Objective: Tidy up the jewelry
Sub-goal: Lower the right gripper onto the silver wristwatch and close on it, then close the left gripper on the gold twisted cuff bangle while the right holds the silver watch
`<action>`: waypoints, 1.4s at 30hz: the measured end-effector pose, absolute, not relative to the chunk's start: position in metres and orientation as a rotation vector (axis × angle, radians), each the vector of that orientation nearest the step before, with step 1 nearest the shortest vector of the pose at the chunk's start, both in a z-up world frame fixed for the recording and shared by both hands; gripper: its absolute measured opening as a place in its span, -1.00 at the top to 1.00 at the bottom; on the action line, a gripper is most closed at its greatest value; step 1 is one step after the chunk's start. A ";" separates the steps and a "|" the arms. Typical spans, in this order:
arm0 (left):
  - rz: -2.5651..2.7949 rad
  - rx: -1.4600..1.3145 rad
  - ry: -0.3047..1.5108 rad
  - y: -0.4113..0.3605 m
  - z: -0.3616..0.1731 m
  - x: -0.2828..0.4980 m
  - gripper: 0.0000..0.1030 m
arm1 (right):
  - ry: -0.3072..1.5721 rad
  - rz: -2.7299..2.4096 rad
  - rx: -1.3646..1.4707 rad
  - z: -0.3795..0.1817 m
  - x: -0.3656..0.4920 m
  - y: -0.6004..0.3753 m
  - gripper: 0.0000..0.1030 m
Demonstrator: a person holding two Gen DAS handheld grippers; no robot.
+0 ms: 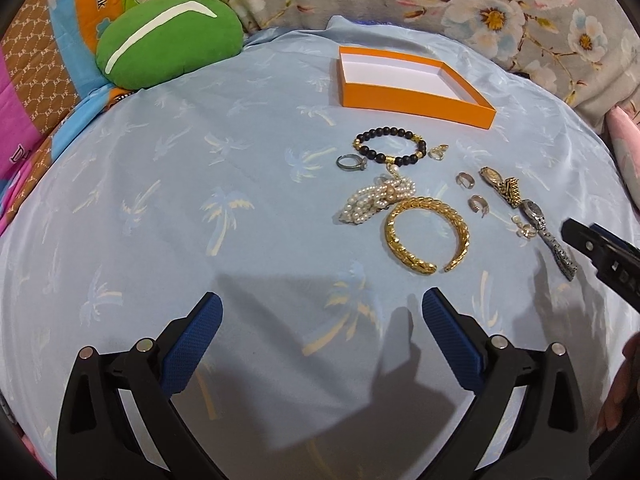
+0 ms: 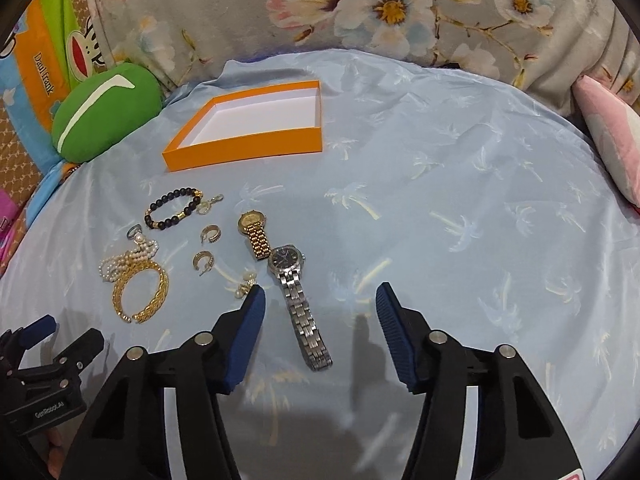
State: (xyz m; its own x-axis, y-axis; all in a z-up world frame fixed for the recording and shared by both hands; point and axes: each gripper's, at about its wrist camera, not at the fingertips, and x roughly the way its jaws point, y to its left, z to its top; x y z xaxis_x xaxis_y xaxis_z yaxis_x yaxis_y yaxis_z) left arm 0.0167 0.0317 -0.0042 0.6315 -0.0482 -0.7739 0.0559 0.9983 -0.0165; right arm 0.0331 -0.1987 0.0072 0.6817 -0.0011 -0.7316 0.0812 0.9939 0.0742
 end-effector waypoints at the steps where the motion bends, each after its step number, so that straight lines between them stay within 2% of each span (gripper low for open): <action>1: -0.061 0.012 0.884 0.031 -0.004 0.018 -0.90 | 0.828 -0.034 0.110 0.005 0.039 -0.199 0.05; 8: -0.063 0.003 0.906 0.028 -0.004 0.026 -0.90 | 0.875 0.016 0.141 -0.006 0.064 -0.197 0.35; 14: -0.083 -0.040 0.928 0.029 -0.006 0.034 -0.90 | 0.886 0.036 0.104 -0.010 0.074 -0.186 0.53; 38: -0.089 0.076 0.921 -0.026 -0.014 0.066 -0.91 | 0.855 -0.034 0.158 -0.012 0.060 -0.208 0.54; 42: -0.107 0.088 0.901 -0.028 -0.013 0.063 -0.72 | 0.854 -0.034 0.158 -0.011 0.060 -0.209 0.54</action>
State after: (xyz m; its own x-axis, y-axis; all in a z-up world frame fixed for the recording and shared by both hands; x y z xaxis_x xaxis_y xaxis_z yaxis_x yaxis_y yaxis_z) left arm 0.0634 -0.0284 -0.0126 0.6161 -0.0563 -0.7857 0.1299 0.9911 0.0308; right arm 0.0600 -0.2086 -0.0115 0.6568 0.0334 -0.7533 0.0933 0.9877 0.1252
